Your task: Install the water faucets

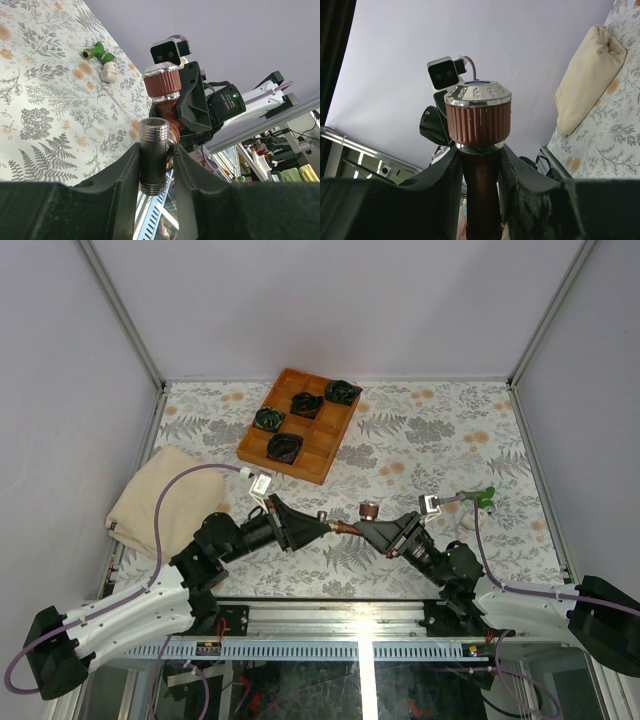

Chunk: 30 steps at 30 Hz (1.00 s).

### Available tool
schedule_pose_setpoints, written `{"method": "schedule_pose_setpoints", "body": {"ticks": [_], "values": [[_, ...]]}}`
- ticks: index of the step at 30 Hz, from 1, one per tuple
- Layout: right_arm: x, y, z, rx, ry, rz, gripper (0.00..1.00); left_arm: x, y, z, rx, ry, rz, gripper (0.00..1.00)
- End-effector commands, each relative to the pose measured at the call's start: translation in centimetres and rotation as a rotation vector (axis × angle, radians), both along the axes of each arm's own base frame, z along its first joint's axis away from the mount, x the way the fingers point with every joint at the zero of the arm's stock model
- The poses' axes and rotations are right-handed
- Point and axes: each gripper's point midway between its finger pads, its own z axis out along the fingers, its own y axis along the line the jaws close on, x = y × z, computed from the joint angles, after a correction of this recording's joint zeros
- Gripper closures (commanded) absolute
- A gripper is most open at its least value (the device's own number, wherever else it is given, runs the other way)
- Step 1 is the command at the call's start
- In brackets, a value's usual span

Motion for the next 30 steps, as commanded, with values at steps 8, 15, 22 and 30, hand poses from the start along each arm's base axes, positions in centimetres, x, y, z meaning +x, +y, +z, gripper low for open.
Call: {"method": "schedule_pose_setpoints", "body": {"ticks": [8, 15, 22, 30], "values": [[-0.6, 0.1, 2.6, 0.063, -0.050, 0.026, 1.00, -0.4, -0.7, 1.7, -0.055, -0.051, -0.043, 0.75], [-0.7, 0.0, 2.7, 0.106, -0.006, 0.049, 1.00, -0.7, -0.6, 1.7, -0.072, -0.184, -0.056, 0.99], [-0.8, -0.3, 2.6, 0.170, 0.085, 0.081, 1.00, -0.6, 0.6, 1.9, -0.125, -0.430, 0.009, 1.00], [-0.9, 1.0, 2.1, 0.180, 0.200, 0.138, 1.00, -0.9, 1.9, 3.2, -0.197, -0.608, 0.069, 1.00]]}}
